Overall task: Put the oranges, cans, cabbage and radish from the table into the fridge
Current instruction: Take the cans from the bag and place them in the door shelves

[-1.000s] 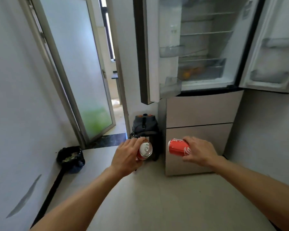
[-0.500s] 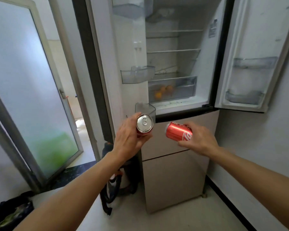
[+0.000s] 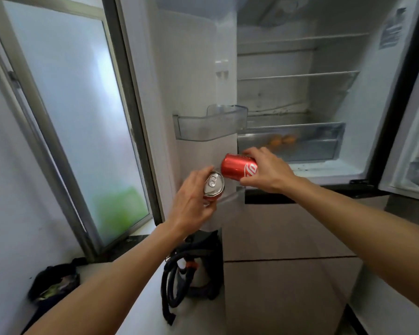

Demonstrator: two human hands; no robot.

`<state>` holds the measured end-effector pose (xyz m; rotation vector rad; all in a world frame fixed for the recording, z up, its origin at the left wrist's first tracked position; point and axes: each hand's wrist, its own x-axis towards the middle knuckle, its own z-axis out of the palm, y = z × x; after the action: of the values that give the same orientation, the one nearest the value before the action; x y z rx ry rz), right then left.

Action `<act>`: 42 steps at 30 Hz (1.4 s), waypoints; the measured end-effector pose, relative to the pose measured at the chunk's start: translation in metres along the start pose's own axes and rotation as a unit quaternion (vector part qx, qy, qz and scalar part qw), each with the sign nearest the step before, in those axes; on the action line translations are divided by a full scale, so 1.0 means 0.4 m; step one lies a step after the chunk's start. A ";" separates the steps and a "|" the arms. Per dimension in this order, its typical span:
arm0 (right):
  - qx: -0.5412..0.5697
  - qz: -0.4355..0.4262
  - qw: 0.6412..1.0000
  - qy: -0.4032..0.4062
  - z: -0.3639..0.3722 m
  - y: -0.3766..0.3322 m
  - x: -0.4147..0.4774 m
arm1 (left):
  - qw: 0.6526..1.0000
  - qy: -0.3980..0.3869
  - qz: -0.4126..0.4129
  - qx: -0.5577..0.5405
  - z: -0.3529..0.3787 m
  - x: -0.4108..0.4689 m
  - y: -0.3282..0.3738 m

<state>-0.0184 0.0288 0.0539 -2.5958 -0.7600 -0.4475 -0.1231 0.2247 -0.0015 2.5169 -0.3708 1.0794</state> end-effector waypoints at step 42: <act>0.103 -0.417 0.903 -0.034 0.169 -0.489 -0.432 | 0.874 -0.108 -0.375 0.289 -0.423 -0.694 0.281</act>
<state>-0.2550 0.1346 -0.0199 -1.9836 -1.8321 -0.4690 -0.4598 0.2234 -0.0720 2.8490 0.9560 0.6349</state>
